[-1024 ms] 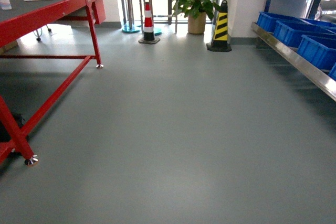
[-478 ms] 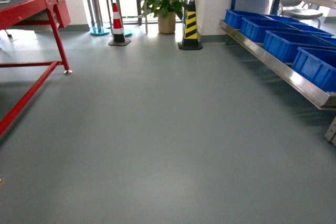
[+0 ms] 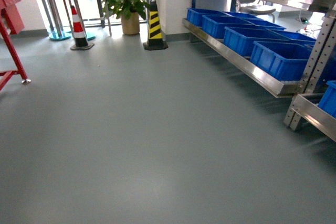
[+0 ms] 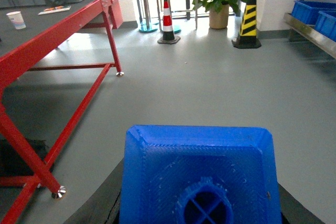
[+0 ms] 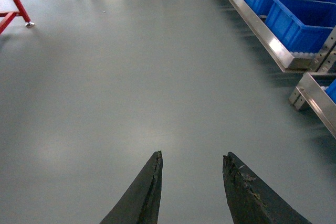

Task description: Sort blue parts and orange caps into right shelf containers

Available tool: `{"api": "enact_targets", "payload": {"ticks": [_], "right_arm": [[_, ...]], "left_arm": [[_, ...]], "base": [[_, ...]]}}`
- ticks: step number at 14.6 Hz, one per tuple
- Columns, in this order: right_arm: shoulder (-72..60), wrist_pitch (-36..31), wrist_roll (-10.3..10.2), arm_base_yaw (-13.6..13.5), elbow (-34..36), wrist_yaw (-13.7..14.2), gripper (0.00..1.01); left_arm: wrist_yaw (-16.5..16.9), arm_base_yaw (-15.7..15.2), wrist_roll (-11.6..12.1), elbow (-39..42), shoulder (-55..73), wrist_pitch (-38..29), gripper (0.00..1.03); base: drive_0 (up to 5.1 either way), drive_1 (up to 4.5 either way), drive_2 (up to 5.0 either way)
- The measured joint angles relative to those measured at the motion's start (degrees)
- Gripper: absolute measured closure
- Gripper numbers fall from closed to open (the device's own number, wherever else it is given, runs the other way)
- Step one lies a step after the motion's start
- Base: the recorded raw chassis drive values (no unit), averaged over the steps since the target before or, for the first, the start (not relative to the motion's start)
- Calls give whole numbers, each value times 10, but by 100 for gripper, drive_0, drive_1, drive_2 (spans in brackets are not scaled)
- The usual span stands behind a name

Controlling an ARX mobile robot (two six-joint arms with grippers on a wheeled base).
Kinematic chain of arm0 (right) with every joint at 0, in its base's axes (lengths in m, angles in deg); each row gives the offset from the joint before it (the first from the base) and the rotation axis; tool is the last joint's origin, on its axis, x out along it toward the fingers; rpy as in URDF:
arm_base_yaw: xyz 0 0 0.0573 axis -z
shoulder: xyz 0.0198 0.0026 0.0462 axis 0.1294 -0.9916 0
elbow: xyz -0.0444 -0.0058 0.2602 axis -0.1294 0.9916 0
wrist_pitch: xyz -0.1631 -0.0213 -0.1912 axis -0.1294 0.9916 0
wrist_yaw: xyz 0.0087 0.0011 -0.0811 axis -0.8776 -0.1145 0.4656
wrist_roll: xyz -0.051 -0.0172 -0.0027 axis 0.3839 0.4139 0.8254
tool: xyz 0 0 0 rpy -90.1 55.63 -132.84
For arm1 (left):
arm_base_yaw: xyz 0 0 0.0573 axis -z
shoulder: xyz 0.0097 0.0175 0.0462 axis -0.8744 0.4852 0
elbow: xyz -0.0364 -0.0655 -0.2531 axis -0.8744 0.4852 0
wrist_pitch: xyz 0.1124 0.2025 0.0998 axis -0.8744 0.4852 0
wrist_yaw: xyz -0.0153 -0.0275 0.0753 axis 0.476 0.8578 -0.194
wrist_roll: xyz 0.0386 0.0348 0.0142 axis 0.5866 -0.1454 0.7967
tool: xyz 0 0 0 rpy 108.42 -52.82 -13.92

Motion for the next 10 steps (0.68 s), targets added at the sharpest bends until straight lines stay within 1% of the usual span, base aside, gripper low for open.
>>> {"api": "enact_targets", "payload": {"ticks": [10], "right_arm": [[0,0,0,0,0,0,67]], "left_arm": [[0,0,0,0,0,0,59]], "base": [[-158,-158,-158]]}}
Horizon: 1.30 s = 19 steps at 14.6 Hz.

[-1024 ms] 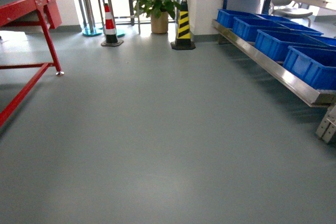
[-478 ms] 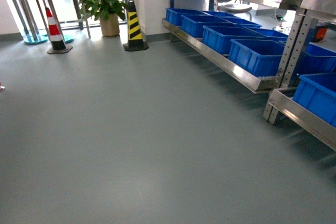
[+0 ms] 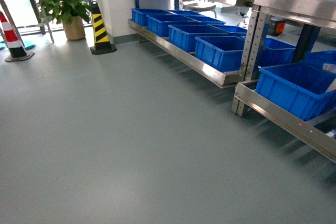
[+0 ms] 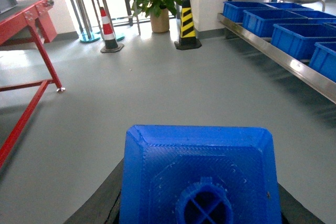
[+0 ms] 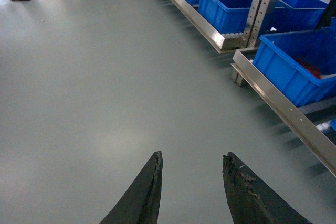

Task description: Sort blue parts and orange caps into right shelf containers

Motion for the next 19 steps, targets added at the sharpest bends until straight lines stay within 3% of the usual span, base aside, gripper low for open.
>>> {"api": "enact_targets", "payload": {"ticks": [19], "right_arm": [[0,0,0,0,0,0,67]], "left_arm": [[0,0,0,0,0,0,59]], "base": [[-158,-158,-158]]}}
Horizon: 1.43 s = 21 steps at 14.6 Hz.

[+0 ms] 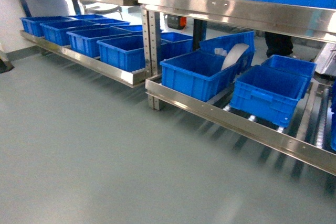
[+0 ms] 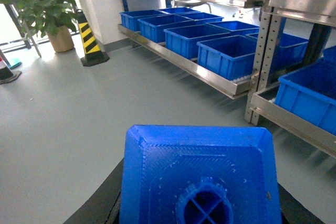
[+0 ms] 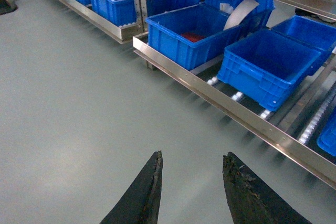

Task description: Sort blue parts and orange caps into right shelf containers

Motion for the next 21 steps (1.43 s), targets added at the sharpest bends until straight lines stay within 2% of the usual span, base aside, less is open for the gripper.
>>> {"api": "enact_targets", "payload": {"ticks": [17,21], "right_arm": [[0,0,1,0,0,0,67],[0,0,1,0,0,2,67]], "left_arm": [[1,0,0,0,0,0,59],[3,2,0,0,0,1,59]], "base": [[-153,-153,-153],[-15,-15,-15]]}}
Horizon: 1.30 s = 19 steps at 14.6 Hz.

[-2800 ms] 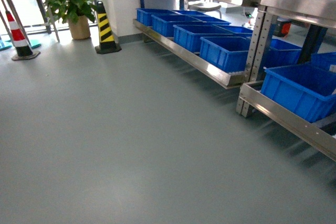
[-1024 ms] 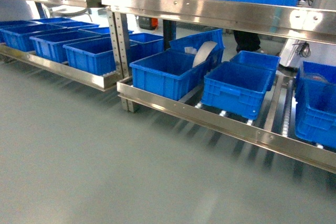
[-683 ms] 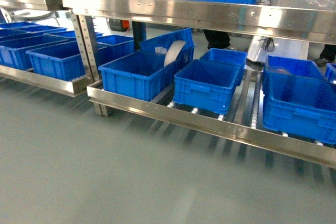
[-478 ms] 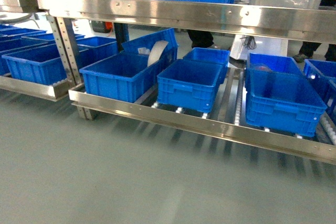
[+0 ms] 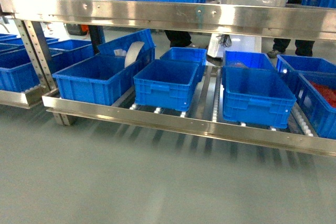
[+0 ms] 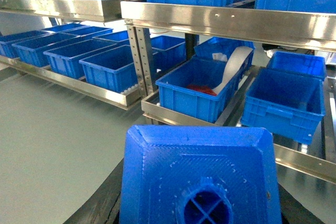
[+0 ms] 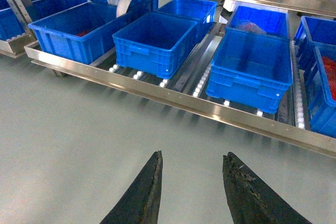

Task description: Sort blue parts and orange caps into right shelf containers

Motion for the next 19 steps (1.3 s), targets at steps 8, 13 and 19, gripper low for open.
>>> {"api": "enact_targets", "payload": {"ticks": [8,13,19], "right_arm": [[0,0,0,0,0,0,67],[0,2,0,0,0,2,67],[0,0,0,0,0,0,67]], "left_arm": [[-2,-1,0,0,0,0,59],[1,2,0,0,0,-2,59],[-2,-2,0,0,0,0,59]], "base": [[-140,-140,-140],[-16,-16,-16],[0,0,0]]}}
